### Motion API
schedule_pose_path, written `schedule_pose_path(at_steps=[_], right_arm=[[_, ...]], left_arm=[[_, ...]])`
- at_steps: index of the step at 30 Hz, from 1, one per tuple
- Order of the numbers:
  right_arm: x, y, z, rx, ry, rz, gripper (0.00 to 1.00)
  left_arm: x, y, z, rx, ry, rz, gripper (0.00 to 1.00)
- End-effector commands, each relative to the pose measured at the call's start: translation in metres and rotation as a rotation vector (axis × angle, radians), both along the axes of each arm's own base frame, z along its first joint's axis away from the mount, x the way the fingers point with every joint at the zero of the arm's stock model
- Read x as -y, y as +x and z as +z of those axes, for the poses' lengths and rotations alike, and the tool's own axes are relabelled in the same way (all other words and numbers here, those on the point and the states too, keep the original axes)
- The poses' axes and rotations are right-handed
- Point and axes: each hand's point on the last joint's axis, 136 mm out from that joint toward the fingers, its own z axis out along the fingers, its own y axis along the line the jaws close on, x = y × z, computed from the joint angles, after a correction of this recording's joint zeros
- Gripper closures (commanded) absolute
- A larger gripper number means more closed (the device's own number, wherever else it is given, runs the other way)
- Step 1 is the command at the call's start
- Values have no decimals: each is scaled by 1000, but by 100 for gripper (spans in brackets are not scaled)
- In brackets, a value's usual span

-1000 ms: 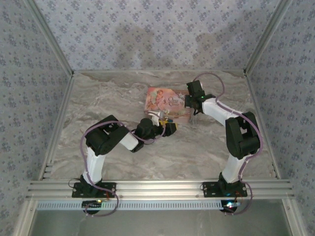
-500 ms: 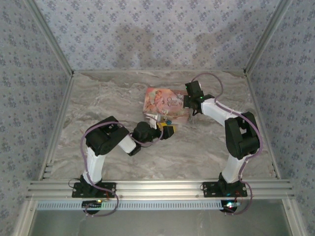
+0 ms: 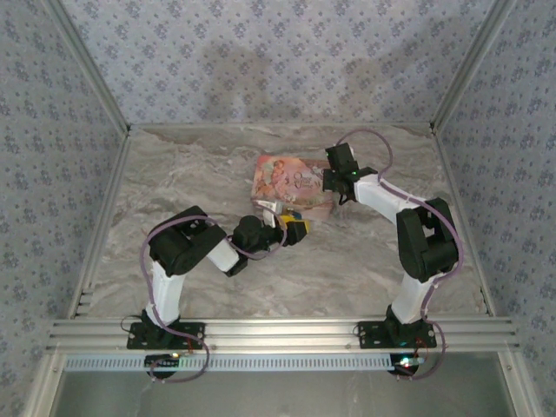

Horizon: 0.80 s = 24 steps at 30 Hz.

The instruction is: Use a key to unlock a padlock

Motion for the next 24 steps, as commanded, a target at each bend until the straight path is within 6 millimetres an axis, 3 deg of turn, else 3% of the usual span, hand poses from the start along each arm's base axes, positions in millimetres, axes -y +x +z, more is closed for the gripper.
schedule_pose_path(at_steps=[1, 7, 14, 24], right_arm=[[-6, -14, -7, -44, 13, 11, 100], [-7, -15, -5, -42, 10, 14, 100], [-7, -14, -3, -34, 13, 12, 100], [-6, -15, -2, -36, 10, 13, 100]], left_arm=[[3, 6, 23, 39, -50, 20, 19], [-9, 12, 1, -12, -26, 100, 16], [-7, 17, -1, -18, -21, 107, 18], [-10, 21, -17, -93, -40, 88, 40]])
